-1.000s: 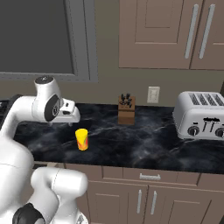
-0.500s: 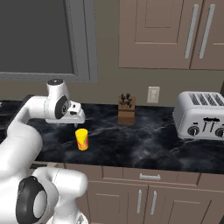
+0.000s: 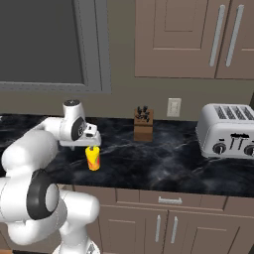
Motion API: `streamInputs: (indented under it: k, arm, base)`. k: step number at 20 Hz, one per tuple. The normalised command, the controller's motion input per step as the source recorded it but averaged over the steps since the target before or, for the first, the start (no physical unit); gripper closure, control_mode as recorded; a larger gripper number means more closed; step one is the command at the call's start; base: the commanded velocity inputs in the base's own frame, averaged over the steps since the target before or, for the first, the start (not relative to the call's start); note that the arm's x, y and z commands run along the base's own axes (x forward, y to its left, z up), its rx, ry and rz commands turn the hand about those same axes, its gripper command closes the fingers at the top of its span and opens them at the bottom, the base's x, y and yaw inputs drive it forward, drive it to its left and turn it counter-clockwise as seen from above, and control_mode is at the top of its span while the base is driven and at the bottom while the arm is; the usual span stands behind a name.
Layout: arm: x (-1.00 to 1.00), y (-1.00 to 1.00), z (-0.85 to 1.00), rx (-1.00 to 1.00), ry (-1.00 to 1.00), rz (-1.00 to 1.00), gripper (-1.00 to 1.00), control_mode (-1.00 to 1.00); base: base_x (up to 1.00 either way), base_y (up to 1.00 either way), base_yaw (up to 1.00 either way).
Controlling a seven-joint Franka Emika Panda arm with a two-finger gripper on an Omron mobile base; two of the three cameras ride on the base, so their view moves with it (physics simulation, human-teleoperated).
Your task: Place the pitcher and cup on the dining counter for serving.
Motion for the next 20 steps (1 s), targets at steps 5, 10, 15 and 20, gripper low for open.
streamInputs:
  k: [5, 10, 15, 20]
  arm:
    - [0.24, 0.0, -0.47, 0.0, 0.06, 0.0, -1.0, -1.0]
    - [0.23, 0.0, -0.38, 0.0, 0.05, 0.0, -1.0, -1.0]
    - [0.15, 0.0, -0.3, 0.0, 0.01, 0.0, -1.0, -1.0]
    - [0.0, 0.0, -0.15, -0.02, 0.02, 0.02, 1.0, -1.0]
  base:
    - [0.0, 0.0, 0.0]
    - [0.0, 0.0, 0.0]
    - [0.0, 0.0, 0.0]
    - [0.0, 0.0, 0.0]
